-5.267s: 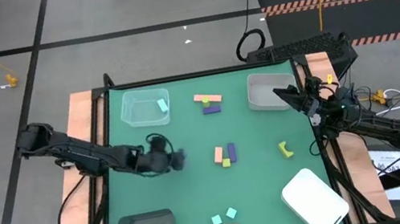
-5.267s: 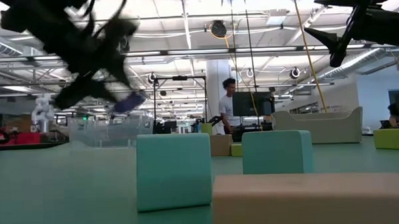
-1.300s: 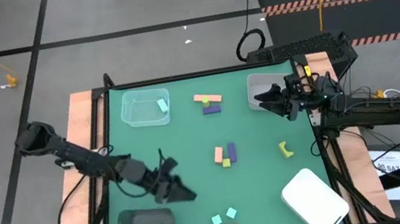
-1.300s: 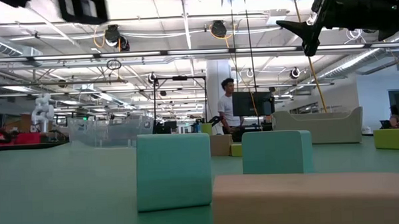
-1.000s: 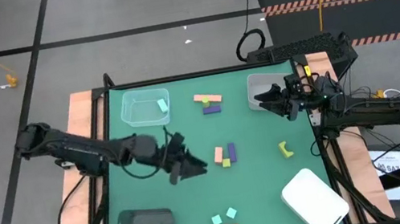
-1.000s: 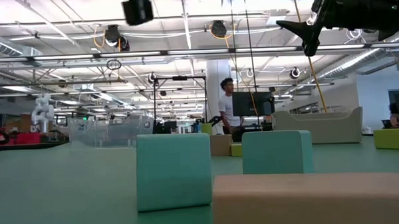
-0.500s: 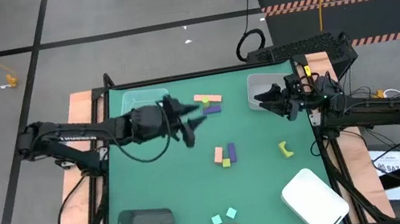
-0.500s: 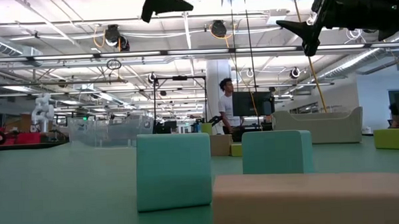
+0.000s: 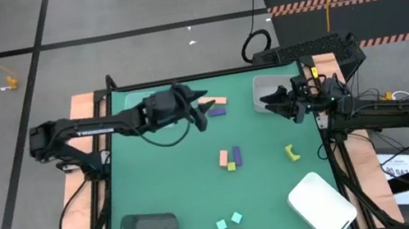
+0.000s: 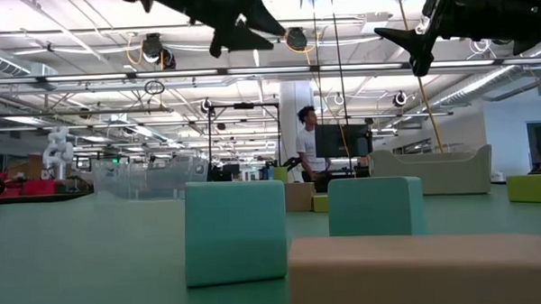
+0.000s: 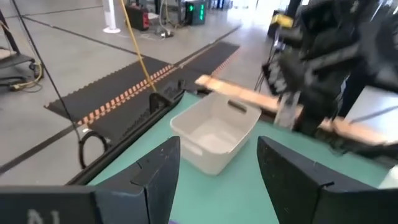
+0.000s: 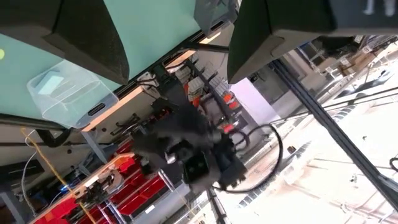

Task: Sort & place blocks by color
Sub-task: Put the top light green block into the gray bin

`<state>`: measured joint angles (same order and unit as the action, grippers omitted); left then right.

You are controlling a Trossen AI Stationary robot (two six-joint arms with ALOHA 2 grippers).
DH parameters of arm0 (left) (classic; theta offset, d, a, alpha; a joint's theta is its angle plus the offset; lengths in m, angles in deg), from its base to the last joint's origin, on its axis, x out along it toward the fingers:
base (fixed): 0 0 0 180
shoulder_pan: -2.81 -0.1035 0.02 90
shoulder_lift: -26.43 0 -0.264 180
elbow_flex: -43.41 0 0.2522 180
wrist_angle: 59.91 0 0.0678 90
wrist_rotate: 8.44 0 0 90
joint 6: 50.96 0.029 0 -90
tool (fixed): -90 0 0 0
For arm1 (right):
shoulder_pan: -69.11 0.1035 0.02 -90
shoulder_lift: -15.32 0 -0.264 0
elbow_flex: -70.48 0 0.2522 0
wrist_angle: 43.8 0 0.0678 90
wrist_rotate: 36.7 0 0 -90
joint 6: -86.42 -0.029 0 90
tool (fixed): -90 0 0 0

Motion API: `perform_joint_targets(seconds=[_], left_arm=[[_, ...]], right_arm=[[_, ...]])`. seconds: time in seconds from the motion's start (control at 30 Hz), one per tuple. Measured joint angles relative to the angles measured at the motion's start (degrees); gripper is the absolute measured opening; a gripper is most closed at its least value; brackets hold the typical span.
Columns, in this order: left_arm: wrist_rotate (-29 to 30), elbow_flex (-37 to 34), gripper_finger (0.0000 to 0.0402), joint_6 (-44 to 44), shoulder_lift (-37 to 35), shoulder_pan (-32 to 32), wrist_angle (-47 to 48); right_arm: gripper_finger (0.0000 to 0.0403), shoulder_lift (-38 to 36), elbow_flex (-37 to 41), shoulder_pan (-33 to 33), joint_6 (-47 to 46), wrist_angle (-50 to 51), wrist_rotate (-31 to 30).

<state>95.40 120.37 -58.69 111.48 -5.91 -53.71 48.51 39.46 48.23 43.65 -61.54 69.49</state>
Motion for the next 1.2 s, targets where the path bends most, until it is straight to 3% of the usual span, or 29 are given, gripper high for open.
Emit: perform_joint_targets(seconds=[0.17,0.4,0.6,0.9,1.2], left_arm=[[-0.1,0.0,0.0214,2.8,6.3,0.0,-0.6],[0.6,0.0,0.0214,1.6,14.0,-0.4,-7.2],[2.2,0.0,0.0214,1.7,15.9,-1.6,-8.9],[3.6,0.0,0.0214,2.6,16.4,-4.7,-0.1],[3.5,0.0,0.0214,1.2,20.7,-7.3,0.2]], right_arm=[[0.0265,0.0,0.0,-0.1,0.0,-1.5,-7.3],[0.0265,0.3,0.0,-0.1,1.7,-3.6,-8.3],[0.0265,1.0,0.0,-0.1,1.4,-2.5,-16.3],[0.0265,1.7,0.0,-0.1,-1.1,-6.6,-19.3],[0.0265,2.8,0.0,-0.1,1.3,-7.3,-19.2]])
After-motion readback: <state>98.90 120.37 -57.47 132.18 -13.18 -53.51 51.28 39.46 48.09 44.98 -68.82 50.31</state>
